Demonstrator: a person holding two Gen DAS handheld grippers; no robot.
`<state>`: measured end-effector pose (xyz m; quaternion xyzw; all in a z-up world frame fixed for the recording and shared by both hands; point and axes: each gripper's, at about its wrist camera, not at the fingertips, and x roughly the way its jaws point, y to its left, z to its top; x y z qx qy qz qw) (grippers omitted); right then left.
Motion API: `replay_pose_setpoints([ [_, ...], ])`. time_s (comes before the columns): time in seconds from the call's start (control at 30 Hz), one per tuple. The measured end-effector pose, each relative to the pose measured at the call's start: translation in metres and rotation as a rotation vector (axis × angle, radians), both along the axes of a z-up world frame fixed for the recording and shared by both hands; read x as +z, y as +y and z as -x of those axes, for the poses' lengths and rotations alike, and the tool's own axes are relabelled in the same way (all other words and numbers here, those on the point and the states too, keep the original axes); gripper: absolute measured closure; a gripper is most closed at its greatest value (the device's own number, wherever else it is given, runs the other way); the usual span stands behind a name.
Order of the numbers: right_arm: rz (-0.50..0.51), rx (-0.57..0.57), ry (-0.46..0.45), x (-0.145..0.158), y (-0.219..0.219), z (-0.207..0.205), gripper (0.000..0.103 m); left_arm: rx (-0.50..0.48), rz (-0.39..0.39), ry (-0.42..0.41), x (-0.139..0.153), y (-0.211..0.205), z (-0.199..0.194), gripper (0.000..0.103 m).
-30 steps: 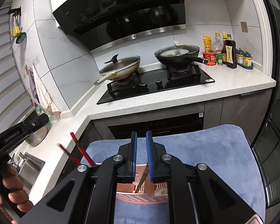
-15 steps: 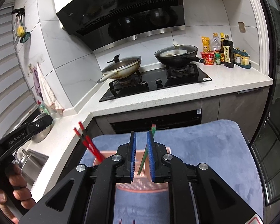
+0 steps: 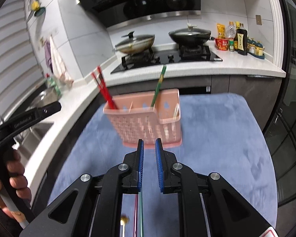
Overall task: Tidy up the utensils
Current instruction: 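Move both tools back down to the remaining utensils on the cloth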
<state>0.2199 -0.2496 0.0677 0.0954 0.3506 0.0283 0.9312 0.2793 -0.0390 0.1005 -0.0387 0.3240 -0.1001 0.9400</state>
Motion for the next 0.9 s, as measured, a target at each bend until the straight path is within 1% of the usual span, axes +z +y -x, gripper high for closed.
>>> replay_pose_setpoints([
  [0.1, 0.004, 0.012, 0.043, -0.019, 0.004, 0.022, 0.089, -0.009, -0.023, 0.032, -0.019, 0.002, 0.022, 0.07],
  [0.17, 0.028, 0.026, 0.08, -0.036, 0.01, 0.041, 0.089, -0.015, -0.041, 0.055, -0.033, 0.003, 0.034, 0.07],
  [0.3, 0.064, 0.052, 0.148, -0.07, 0.022, 0.075, 0.089, -0.037, -0.064, 0.155, -0.074, 0.006, 0.061, 0.07],
  [0.47, 0.082, 0.088, 0.225, -0.103, 0.031, 0.107, 0.089, -0.036, -0.096, 0.235, -0.11, 0.009, 0.087, 0.07],
  [0.67, 0.054, 0.108, 0.288, -0.126, 0.038, 0.124, 0.089, -0.057, -0.109, 0.312, -0.14, 0.008, 0.113, 0.071],
  [0.9, 0.046, 0.137, 0.322, -0.14, 0.048, 0.131, 0.089, -0.086, -0.106, 0.378, -0.161, 0.004, 0.132, 0.07],
])
